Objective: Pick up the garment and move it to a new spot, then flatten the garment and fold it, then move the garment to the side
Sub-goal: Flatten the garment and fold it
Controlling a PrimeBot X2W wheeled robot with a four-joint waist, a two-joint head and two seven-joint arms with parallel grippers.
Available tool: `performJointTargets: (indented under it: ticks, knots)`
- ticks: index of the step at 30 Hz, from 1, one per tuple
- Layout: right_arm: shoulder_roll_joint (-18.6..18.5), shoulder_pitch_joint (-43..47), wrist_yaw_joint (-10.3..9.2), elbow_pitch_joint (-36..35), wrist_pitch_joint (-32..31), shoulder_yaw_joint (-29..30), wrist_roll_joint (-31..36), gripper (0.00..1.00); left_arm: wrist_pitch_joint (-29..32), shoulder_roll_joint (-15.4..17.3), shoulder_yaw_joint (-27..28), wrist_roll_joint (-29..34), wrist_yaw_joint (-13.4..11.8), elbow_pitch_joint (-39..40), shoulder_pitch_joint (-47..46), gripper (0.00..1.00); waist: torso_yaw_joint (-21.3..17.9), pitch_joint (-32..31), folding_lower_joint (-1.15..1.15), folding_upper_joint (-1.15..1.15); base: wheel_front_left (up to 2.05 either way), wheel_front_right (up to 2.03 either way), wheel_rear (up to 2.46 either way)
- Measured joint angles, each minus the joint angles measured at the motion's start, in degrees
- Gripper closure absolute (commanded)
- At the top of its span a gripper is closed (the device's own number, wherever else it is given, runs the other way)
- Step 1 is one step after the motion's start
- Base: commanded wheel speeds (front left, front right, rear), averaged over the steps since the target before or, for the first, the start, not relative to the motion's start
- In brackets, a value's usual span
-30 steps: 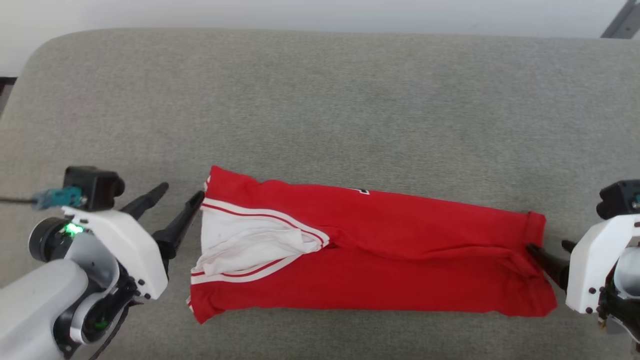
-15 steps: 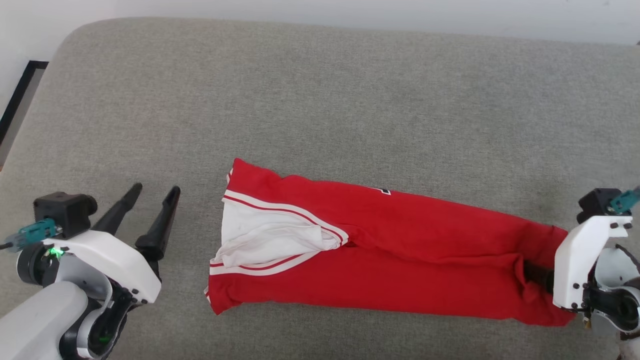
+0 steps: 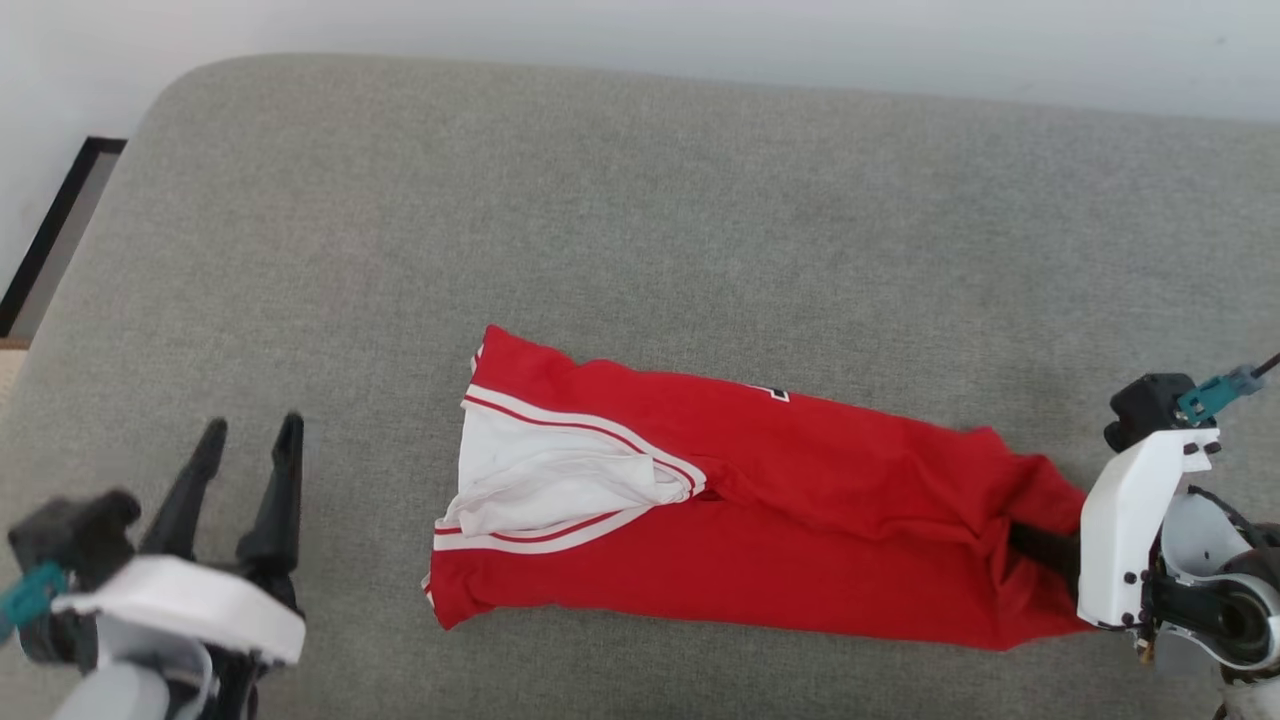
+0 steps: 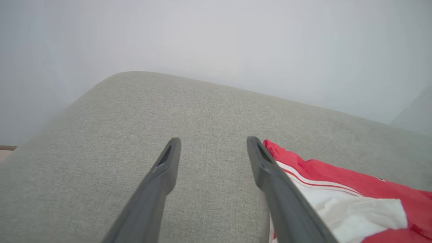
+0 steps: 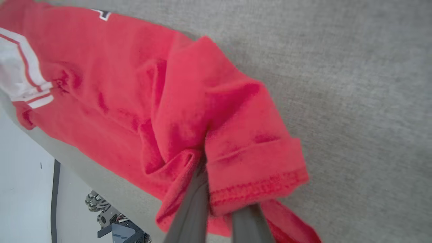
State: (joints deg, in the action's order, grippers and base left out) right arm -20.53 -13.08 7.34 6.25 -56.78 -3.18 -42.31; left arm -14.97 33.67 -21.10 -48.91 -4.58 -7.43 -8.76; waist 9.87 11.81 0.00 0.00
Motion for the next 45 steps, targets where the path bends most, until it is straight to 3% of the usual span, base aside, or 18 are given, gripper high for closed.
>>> performJointTargets:
  ticks: [8, 17, 24, 32, 45]
  knots:
    - [-1.01, 0.88, 0.12, -2.54, -1.11, 2.08, -1.91, 1.0, 0.0, -9.88, 11.51, 8.29, 6.53, -1.45, 7.79, 0.0, -0.67, -2.05, 0.0, 0.0, 0.0, 0.0, 0.0]
    - [-3.94, 1.79, 0.14, -1.74, -2.15, 8.61, -0.19, 1.0, -0.01, -16.8, 19.45, 14.41, 10.2, -0.77, 11.85, 0.0, -1.56, -3.92, 0.0, 0.0, 0.0, 0.0, 0.0]
    - [-8.39, 1.37, 0.14, 3.02, -1.69, 13.56, 3.87, 1.0, -0.01, -20.02, 22.25, 16.99, 11.5, -0.6, 13.35, 0.0, -2.4, -5.38, 0.0, 0.0, 0.0, 0.0, 0.0]
    - [-10.78, 0.71, 0.14, 6.73, -1.26, 15.12, 7.62, 1.0, -0.01, -22.51, 23.45, 18.07, 11.73, -0.75, 14.5, 0.0, -2.85, -6.8, 0.0, 0.0, 0.0, 0.0, 0.0]
    - [-5.68, 3.21, 0.14, -9.91, -4.21, 5.72, 3.47, 1.0, -0.01, -22.01, 22.19, 17.13, 11.89, 0.01, 15.79, 0.0, -0.89, -7.8, 0.0, 0.0, 0.0, 0.0, 0.0]
